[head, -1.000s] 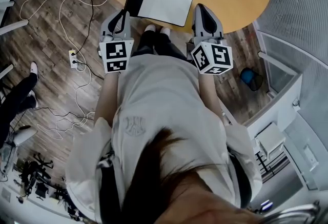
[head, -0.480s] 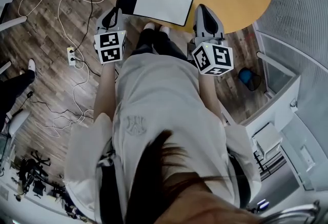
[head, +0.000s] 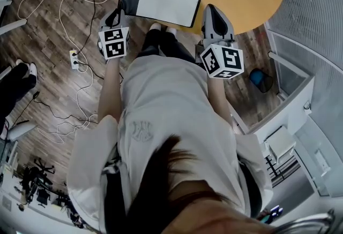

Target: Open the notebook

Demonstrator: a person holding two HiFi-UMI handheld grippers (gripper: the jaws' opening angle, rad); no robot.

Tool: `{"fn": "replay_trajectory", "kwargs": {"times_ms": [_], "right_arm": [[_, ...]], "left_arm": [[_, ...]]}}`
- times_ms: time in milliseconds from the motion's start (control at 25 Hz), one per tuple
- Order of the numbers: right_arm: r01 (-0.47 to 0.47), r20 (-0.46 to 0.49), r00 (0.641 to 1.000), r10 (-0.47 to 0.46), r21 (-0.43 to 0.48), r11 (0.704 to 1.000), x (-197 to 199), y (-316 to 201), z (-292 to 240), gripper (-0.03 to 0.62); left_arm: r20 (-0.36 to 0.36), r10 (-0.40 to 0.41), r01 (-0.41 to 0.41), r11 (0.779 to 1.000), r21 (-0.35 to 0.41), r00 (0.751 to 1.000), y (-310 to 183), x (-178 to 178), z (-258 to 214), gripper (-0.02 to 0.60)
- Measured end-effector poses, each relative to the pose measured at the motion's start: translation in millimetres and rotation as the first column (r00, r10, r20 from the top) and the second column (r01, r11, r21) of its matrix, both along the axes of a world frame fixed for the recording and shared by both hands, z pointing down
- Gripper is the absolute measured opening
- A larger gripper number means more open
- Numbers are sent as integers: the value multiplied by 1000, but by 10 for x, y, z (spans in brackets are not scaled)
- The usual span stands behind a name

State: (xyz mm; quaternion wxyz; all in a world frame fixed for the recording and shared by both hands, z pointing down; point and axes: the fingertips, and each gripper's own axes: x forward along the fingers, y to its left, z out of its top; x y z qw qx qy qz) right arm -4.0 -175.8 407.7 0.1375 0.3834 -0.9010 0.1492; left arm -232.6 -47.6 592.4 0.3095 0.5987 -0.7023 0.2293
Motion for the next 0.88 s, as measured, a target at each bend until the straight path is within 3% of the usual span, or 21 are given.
{"fn": "replay_trajectory", "kwargs": {"times_ms": [440,720,800,880], "right_arm": [[-13,0,1000,13,-2,1000,-15,-49,7,0],[-21,6,1000,21,-2,1000,-12,-47,8,1],[-23,10,1000,23,-7,1000,-14,-60,10,0],[-23,9,1000,23,-8,1000,-20,-66,18,1]], "left_arm": [[-55,-9,8,1000,-27,998,-35,-24,169,61],[-75,-8,11,999,36,997,-16,-54,127,73],[-85,-13,18,998,56,996,-16,-84,101,107],[-122,-23,32,997,72,992,-14,-108,84,188]]}}
